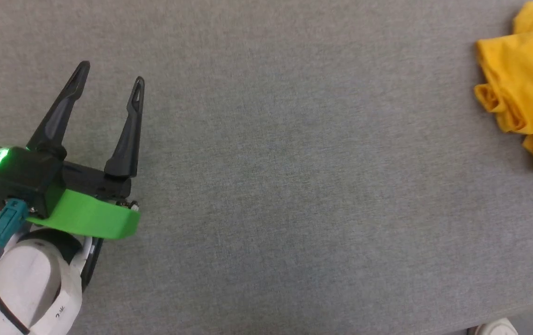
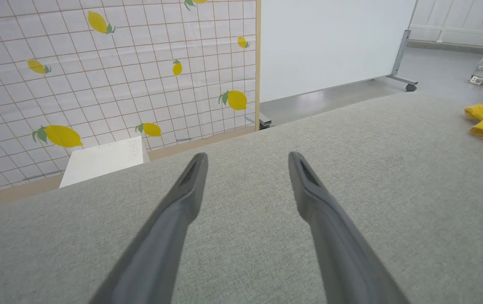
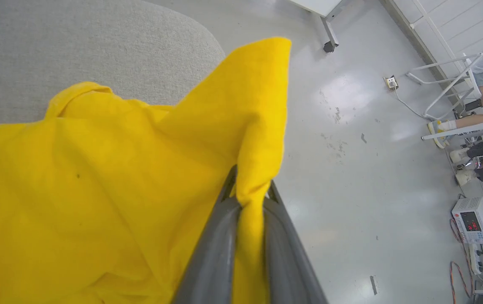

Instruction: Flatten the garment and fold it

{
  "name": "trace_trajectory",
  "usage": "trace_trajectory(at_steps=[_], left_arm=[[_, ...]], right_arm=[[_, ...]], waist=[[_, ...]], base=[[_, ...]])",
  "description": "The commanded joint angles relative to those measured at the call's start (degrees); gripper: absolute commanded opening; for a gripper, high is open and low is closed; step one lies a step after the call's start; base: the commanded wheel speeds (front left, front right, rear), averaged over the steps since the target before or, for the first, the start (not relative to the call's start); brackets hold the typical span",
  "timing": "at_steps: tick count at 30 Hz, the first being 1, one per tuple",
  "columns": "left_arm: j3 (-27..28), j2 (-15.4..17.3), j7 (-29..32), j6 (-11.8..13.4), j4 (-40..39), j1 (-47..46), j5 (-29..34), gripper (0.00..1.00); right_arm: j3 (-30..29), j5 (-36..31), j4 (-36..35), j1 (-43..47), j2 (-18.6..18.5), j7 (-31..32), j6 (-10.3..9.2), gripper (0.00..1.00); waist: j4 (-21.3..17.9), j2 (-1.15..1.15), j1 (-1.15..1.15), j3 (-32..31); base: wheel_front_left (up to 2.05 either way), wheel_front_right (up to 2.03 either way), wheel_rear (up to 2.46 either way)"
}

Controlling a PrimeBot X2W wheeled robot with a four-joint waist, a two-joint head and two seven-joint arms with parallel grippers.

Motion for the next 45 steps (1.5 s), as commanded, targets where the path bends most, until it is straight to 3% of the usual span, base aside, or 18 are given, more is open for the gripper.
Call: trace_trajectory(at_steps=[1, 11, 12, 14, 16, 23, 31, 45], left_arm=[[0.2, 0.5, 0.2, 0.2, -0.4, -1.1, 0.9, 1.00], [1.1, 0.7, -0.7, 1.4, -2.0, -2.2, 1.9, 1.00], [1.2, 0.7, -0.9, 1.5, -2.4, -2.3, 1.8, 1.00], [1.5, 0.7, -1.1, 1.6, -2.8, -2.4, 1.7, 1.00], [1.6, 0.7, -1.4, 1.6, -3.3, -2.4, 1.5, 1.00], [1.9, -0.5, -4.6, 2.1, -2.8, -2.5, 1.5, 1.00], [2.1, -3.3, -7.8, 4.0, 1.5, 0.1, 0.0, 1.00], [1.4, -7.5, -11.1, 4.2, 8.7, 8.8, -5.2, 1.00]], right_arm=[[-0.7, -0.7, 0.6, -1.4, -0.3, -0.8, -0.08, 0.00], [-2.6, -4.8, 7.2, -4.1, -1.9, -6.7, -0.08, 0.00], [-2.8, -5.2, 8.0, -4.4, -1.7, -7.2, -0.08, 0.04], [-3.1, -5.8, 9.2, -5.0, -1.6, -7.9, -0.08, 0.35], [-3.6, -6.7, 10.1, -5.6, -1.6, -8.7, -0.08, 1.00], [-4.5, -8.8, 12.2, -6.2, -1.8, -10.1, -0.08, 1.00], [-5.9, -8.0, 11.9, -4.4, -0.3, -11.7, -0.08, 1.00], [-0.6, -1.3, 0.1, 9.4, 14.4, -18.5, -0.08, 1.00]], waist=[[0.2, 0.00, -0.01, 3.4], [1.3, 0.00, -0.01, 6.1], [1.3, 0.00, -0.01, 6.3], [1.4, 0.00, -0.01, 6.5], [1.5, 0.00, -0.01, 6.6], [2.2, 0.00, -0.01, 4.8], [3.8, 0.00, -0.01, -1.6], [8.3, 0.00, -0.01, -17.5]], base=[[0.00, 0.00, 0.00], [0.00, 0.00, 0.00], [0.00, 0.00, 0.00], [0.00, 0.00, 0.00], [0.00, 0.00, 0.00], [0.00, 0.00, 0.00], [0.00, 0.00, 0.00], [0.00, 0.00, 0.00]])
